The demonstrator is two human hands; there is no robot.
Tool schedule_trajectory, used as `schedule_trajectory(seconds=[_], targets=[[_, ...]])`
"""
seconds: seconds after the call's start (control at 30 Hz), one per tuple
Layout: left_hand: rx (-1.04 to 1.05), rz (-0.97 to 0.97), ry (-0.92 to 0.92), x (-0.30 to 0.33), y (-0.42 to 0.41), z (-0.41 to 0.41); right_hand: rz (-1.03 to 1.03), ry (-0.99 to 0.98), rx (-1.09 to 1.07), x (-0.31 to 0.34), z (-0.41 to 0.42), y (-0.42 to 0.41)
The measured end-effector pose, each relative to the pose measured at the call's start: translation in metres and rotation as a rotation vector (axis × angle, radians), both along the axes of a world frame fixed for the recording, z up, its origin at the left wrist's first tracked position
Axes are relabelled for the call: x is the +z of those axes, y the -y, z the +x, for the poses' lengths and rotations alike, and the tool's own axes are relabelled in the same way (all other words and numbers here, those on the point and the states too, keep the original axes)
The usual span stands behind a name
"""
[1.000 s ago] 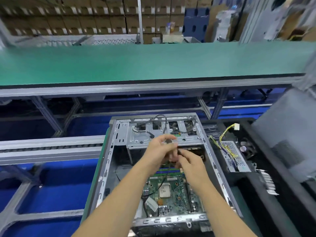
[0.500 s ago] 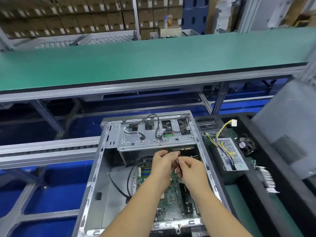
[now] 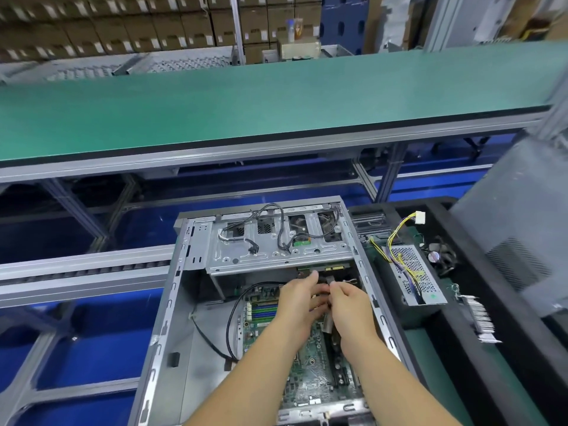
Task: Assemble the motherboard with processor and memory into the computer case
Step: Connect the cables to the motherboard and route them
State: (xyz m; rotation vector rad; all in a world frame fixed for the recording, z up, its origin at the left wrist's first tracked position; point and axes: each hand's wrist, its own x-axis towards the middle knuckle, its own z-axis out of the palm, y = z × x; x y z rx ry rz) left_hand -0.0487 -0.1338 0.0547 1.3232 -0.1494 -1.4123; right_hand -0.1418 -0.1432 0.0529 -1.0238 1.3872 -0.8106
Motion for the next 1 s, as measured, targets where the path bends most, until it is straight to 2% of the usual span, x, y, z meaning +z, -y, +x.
schedule_trajectory(seconds=[0.1,0.3,0.53,1.0], targets=[[0.089,-0.027,-0.105,0.0,0.004,-0.003,0.01,-0.002,-0.062,0.0,0.005,0.003],[0.15,-0.103,-0.164,-0.012,0.007,-0.002,0.012,0.031,-0.063,-0.003,0.007,0.009],[0.073,-0.08,-0.032,-0.013,0.009,-0.002,0.045,0.091,-0.127,-0.004,0.014,0.01],[0.095,-0.121,-0.008,-0.016,0.01,-0.002,0.079,0.055,-0.16,-0.005,0.013,0.009]])
